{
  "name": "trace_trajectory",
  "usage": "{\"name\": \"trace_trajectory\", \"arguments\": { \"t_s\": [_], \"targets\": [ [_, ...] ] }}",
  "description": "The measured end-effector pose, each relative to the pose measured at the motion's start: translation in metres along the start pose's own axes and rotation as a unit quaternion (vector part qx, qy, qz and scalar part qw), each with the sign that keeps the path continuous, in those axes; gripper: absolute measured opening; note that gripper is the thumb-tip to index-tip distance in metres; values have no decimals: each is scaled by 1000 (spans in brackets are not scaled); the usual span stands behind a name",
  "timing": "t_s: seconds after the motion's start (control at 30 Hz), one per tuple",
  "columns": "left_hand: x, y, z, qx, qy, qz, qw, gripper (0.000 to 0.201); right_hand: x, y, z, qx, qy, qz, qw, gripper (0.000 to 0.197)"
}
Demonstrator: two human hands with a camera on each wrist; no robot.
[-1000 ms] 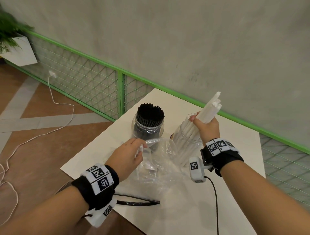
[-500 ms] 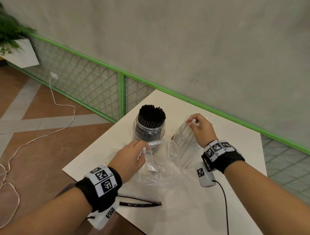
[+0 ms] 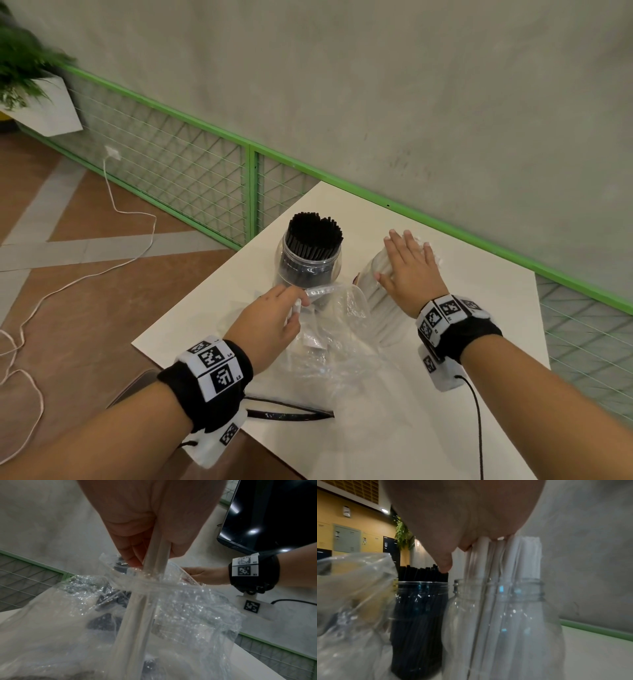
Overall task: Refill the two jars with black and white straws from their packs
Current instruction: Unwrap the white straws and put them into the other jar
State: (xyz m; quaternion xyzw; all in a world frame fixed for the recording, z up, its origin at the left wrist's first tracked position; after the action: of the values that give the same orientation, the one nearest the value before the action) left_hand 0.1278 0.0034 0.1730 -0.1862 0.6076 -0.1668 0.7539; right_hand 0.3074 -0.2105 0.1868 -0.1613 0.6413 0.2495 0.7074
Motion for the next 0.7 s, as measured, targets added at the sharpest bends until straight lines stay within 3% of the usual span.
{"name": "trace_trajectory", "arguments": {
  "t_s": [0.1, 0.23, 0.33, 0.4, 0.5, 0.63, 0.7],
  "targets": [
    [1, 0, -1, 2, -2, 1, 1000, 23, -5, 0, 1, 13, 29, -10, 999, 72],
    [1, -1, -2, 5, -1, 2, 1000, 23, -15, 11, -6, 26, 26, 124, 992, 75],
    [0, 1, -3, 6, -10, 0, 1000, 21, -31, 39, -29, -29, -24, 246, 969, 69],
    [-2, 3, -3, 8, -25, 2, 1000, 18, -30, 62, -50, -68, 7, 299, 952, 59],
    [-4, 7, -1, 1, -32, -10, 999, 16, -10, 92, -74, -117, 48, 326, 937, 59],
    [-2, 13, 0, -13, -42, -68, 997, 15, 16, 119, -76, -122, -34, 302, 945, 64],
    [-2, 14, -2, -14, -41, -110, 993, 17, 24, 129, -72, -102, -36, 306, 946, 72]
  ]
}}
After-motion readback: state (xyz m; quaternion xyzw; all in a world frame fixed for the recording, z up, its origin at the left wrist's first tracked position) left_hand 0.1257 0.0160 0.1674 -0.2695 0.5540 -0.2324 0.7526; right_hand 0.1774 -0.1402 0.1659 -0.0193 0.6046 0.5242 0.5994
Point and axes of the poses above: each hand's wrist, its own z-axis towards the middle knuckle, its own x-axis out of the palm, y = z × x, the point moved 1 cm from there along z, towards the middle knuckle, and after that the axes turned 10 degrees about z, right-handed, at the moved point
